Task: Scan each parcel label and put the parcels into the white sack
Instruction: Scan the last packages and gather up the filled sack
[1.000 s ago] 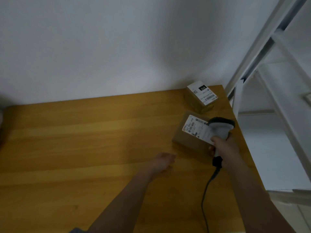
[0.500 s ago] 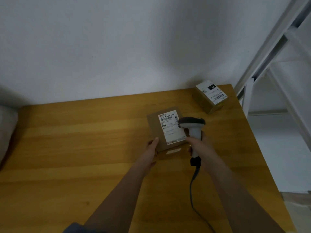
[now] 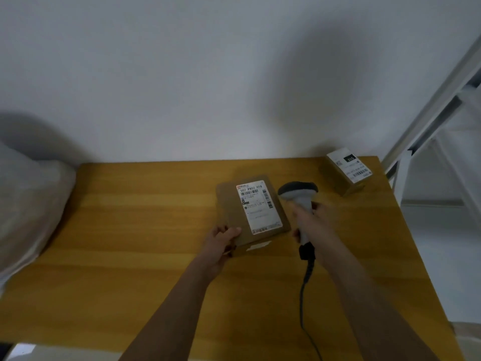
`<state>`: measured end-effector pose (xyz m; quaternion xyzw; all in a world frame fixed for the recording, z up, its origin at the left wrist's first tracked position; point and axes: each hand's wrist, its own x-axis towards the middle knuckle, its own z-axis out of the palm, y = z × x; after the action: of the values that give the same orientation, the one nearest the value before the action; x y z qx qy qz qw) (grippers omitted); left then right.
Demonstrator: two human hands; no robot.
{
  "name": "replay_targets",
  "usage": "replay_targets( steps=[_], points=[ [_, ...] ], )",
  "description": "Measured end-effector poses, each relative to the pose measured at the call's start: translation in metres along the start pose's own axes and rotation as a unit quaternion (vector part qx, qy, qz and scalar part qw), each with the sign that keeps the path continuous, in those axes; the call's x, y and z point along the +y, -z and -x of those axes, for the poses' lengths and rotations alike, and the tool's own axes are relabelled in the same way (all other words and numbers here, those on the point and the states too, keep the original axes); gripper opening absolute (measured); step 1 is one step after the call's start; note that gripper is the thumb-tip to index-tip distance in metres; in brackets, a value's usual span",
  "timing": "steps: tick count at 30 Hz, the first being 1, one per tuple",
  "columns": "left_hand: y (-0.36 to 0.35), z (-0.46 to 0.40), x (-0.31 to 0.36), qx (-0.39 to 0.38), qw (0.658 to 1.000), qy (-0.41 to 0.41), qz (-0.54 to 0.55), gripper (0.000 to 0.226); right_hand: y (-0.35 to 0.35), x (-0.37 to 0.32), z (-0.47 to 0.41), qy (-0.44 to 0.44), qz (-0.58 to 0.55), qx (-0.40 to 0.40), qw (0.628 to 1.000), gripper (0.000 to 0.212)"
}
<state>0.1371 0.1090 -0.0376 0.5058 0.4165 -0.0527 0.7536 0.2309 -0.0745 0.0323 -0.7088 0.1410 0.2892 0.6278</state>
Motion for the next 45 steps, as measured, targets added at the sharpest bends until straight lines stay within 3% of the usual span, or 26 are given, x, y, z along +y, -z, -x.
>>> replay_targets(
  steps=[9,15,34,41,45],
  points=[
    [0.063,0.041,0.058,0.11,0.988,-0.097,0.053,0.034,-0.059,-0.092,0.09,0.087,0.002,-0.169,0.982,0.026],
    [0.102,0.067,0.081,0.152,0.976,-0.124,0.088,0.035,-0.079,-0.131,0.141,0.159,0.032,-0.233,0.959,0.025],
    [0.164,0.137,0.07,0.222,0.952,-0.176,0.116,0.038,-0.109,-0.139,0.215,0.226,0.064,-0.286,0.929,0.026],
    [0.181,0.148,0.06,0.207,0.953,-0.183,0.126,0.037,-0.124,-0.126,0.234,0.235,0.077,-0.267,0.931,0.026],
    [0.197,0.154,0.068,0.181,0.957,-0.189,0.12,0.034,-0.144,-0.122,0.25,0.224,0.017,-0.257,0.94,0.027]
  ],
)
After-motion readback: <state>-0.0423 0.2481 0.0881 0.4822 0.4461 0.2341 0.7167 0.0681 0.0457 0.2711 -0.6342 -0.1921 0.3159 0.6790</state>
